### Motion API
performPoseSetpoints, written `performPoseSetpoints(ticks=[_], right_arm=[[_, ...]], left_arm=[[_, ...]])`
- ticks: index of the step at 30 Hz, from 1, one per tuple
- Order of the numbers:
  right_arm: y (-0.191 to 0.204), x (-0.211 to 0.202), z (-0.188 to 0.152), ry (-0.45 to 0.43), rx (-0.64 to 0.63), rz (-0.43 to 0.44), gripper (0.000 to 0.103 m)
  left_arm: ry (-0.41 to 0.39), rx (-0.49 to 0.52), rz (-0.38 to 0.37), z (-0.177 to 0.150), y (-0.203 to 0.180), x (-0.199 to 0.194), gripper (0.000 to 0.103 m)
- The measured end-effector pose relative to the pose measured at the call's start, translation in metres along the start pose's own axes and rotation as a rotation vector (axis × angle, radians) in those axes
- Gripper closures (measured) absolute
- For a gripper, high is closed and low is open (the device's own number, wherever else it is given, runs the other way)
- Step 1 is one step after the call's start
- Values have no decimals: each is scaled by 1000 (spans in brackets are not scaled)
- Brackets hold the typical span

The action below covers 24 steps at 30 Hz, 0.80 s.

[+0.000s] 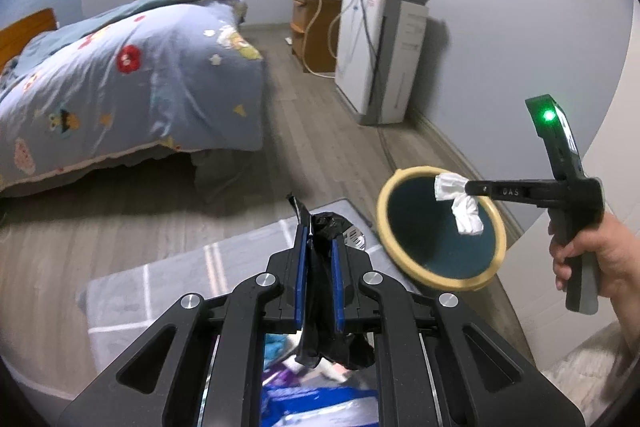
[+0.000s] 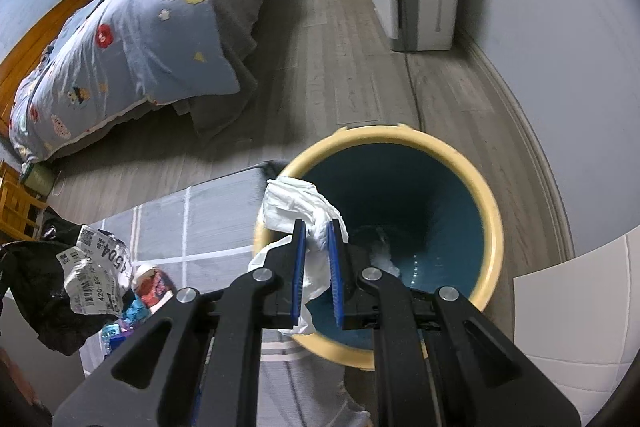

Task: Collect trash
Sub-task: 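Carry both items over the bin and open both tools to drop them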

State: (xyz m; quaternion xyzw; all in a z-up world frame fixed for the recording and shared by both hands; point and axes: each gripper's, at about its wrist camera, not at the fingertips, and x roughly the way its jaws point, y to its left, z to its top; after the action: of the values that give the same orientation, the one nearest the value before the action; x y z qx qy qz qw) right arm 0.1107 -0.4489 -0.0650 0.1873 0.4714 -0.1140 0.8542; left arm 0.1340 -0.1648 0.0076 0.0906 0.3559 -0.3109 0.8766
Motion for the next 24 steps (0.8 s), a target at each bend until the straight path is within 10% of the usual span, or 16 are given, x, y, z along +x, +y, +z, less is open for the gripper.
performPoseSetpoints(ticks=[24], right_arm=[[-87, 13, 1, 41, 108, -71, 92]], left_arm=[[39, 82, -173, 15, -80, 73, 91]])
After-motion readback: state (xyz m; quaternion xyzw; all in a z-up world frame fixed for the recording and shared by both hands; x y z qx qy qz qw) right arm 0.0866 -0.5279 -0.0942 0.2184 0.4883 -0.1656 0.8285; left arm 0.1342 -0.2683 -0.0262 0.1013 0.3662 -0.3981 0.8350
